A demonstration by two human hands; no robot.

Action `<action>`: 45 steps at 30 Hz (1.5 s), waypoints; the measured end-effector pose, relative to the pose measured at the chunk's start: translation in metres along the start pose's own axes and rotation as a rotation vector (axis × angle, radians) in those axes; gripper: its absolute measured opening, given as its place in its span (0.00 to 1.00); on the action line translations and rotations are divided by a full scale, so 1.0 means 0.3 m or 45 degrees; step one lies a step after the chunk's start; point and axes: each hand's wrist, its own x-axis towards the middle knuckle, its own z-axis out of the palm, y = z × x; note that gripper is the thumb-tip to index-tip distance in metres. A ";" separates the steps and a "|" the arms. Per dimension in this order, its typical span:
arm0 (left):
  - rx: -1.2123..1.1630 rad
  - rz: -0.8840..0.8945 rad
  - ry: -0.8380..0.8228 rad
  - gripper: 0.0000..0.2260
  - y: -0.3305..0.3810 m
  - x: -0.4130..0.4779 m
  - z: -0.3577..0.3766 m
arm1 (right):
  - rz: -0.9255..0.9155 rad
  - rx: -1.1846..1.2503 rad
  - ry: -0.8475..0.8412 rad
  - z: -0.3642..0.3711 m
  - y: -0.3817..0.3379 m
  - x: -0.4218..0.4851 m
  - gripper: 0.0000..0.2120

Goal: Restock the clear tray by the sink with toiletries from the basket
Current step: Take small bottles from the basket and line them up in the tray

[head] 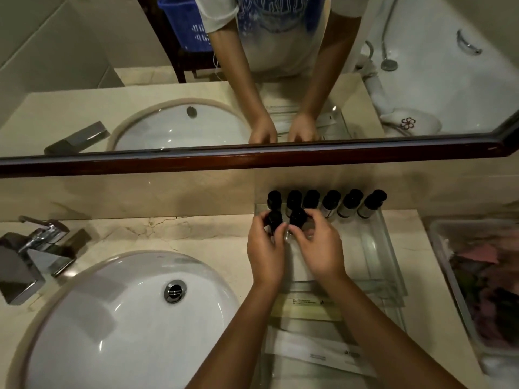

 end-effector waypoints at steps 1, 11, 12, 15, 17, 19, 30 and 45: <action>-0.008 -0.003 -0.008 0.12 -0.005 -0.002 -0.001 | 0.028 0.022 -0.003 0.002 0.001 -0.004 0.19; 0.069 0.000 -0.063 0.12 -0.063 0.004 -0.024 | 0.105 0.028 0.066 0.027 0.016 -0.025 0.15; 0.072 0.005 -0.065 0.12 -0.067 0.005 -0.024 | 0.105 0.026 0.073 0.029 0.017 -0.027 0.15; 0.080 0.015 -0.067 0.12 -0.076 0.008 -0.021 | 0.114 0.014 0.076 0.030 0.016 -0.029 0.15; 0.089 0.017 -0.069 0.12 -0.078 0.009 -0.019 | 0.117 0.015 0.075 0.028 0.015 -0.030 0.15; 0.093 0.009 -0.067 0.12 -0.079 0.009 -0.018 | 0.120 0.012 0.065 0.024 0.013 -0.032 0.16; 0.126 -0.006 -0.044 0.12 -0.077 0.003 -0.016 | 0.082 -0.051 0.034 0.009 0.012 -0.030 0.16; 0.149 -0.104 -0.028 0.19 -0.027 -0.067 -0.108 | 0.143 0.116 -0.047 -0.098 0.047 -0.115 0.16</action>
